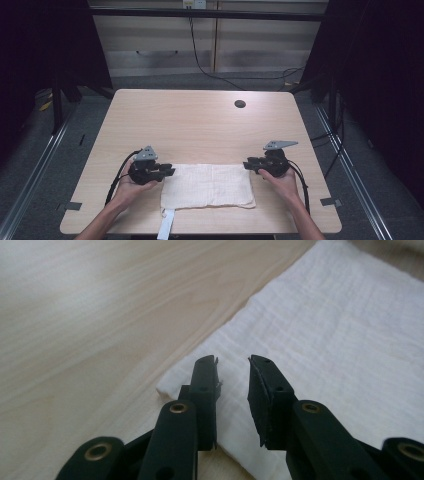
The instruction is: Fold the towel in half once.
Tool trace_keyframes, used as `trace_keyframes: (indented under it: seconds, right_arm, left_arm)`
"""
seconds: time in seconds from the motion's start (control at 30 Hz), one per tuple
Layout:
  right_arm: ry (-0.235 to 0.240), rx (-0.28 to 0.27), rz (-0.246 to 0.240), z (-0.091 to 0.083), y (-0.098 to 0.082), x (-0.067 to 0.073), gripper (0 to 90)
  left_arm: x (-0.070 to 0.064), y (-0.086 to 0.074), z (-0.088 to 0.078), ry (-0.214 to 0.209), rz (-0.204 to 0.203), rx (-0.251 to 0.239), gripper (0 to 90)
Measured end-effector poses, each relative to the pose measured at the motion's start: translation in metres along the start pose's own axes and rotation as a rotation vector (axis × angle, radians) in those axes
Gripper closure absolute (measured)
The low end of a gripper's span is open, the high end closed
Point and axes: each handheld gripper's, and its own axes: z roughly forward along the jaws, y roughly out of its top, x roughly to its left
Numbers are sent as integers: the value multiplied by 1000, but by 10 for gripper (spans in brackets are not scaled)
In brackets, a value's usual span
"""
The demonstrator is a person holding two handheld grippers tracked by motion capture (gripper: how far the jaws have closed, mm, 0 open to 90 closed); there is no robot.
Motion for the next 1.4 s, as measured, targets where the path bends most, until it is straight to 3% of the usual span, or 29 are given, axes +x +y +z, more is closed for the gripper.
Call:
trace_keyframes:
  seconds: [0.07, 0.3, 0.57, 0.7, 0.8, 0.93, 1.03, 1.17, 1.23, 1.27, 1.4]
  right_arm:
    - [3, 16, 3, 6, -1, -3, 636]
    - [-12, 66, -12, 17, -2, -2, 594]
    - [-11, 78, -18, 21, -4, -5, 599]
    - [9, 81, -17, 22, -5, -4, 693]
    - [3, 92, -32, 23, -4, 0, 810]
    - [-12, 85, -35, 22, -2, 2, 869]
    - [-17, 75, -31, 21, -2, 2, 872]
    - [-17, 62, -31, 22, 1, 2, 872]
    - [-20, 62, -30, 23, 1, 2, 872]
    - [-21, 61, -27, 23, 1, 2, 872]
    - [-19, 53, -29, 22, 2, 2, 872]
  left_arm:
    - [-1, -2, 4, 1, 11, 23, 733]
    - [1, -9, 5, 3, -20, 19, 736]
    - [0, -11, 5, 6, 4, 17, 738]
    - [0, -11, 5, 10, 1, 18, 744]
    - [1, -12, 5, 6, -32, 7, 748]
    - [1, -12, 4, 10, -16, 16, 744]
    - [9, -7, 1, -12, -45, 13, 689]
    - [19, 3, -7, 9, -64, -30, 655]
    - [25, 8, -11, 46, -66, -53, 634]
    - [29, 10, -12, 50, -88, -63, 627]
    - [39, 12, -8, 60, -112, -41, 549]
